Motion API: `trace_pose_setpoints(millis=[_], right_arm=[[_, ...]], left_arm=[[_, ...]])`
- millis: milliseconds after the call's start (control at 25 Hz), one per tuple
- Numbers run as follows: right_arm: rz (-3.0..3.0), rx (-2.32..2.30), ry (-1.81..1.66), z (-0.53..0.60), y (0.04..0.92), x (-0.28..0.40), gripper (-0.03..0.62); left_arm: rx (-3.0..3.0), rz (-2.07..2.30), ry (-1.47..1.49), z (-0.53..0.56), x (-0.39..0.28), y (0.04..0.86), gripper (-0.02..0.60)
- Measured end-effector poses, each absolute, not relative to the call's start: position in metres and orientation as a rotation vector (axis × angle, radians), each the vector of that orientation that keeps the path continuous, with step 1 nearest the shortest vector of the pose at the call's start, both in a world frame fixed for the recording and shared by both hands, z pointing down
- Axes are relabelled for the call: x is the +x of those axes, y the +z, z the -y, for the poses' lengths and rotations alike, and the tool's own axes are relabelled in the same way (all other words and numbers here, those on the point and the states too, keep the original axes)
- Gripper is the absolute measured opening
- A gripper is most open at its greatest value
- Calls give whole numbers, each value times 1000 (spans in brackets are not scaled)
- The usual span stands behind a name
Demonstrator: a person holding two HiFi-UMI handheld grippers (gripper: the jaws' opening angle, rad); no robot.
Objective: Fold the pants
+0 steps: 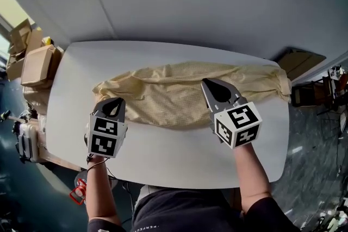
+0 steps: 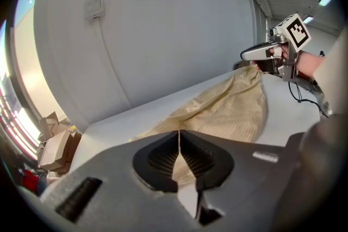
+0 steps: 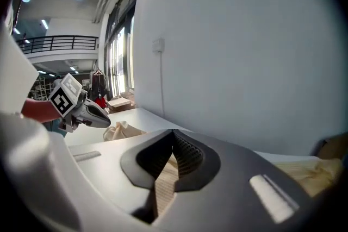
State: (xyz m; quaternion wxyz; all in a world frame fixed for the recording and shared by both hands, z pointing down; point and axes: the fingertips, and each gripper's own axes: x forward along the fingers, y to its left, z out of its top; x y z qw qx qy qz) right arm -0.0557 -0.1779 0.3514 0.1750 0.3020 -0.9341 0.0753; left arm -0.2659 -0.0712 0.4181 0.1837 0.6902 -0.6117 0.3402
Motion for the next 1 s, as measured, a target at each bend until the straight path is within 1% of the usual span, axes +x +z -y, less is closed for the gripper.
trace_pose_setpoints(millis=[280, 520, 600, 800, 1000], right_arm=[[2658, 673, 250, 131, 374, -168, 2], [2641, 537, 304, 96, 400, -243, 8], [2630, 460, 317, 80, 411, -268, 23], [2578, 244, 282, 35, 442, -326, 92], [2527, 149, 145, 13, 460, -358, 140]], left_arm=[[1914, 1682, 981, 41, -343, 438, 20], [1935, 1621, 963, 32, -381, 457, 26], [1938, 1613, 943, 33, -391, 462, 38], [1930, 1594, 936, 29, -408, 474, 49], [1938, 1590, 912, 30, -418, 478, 58]])
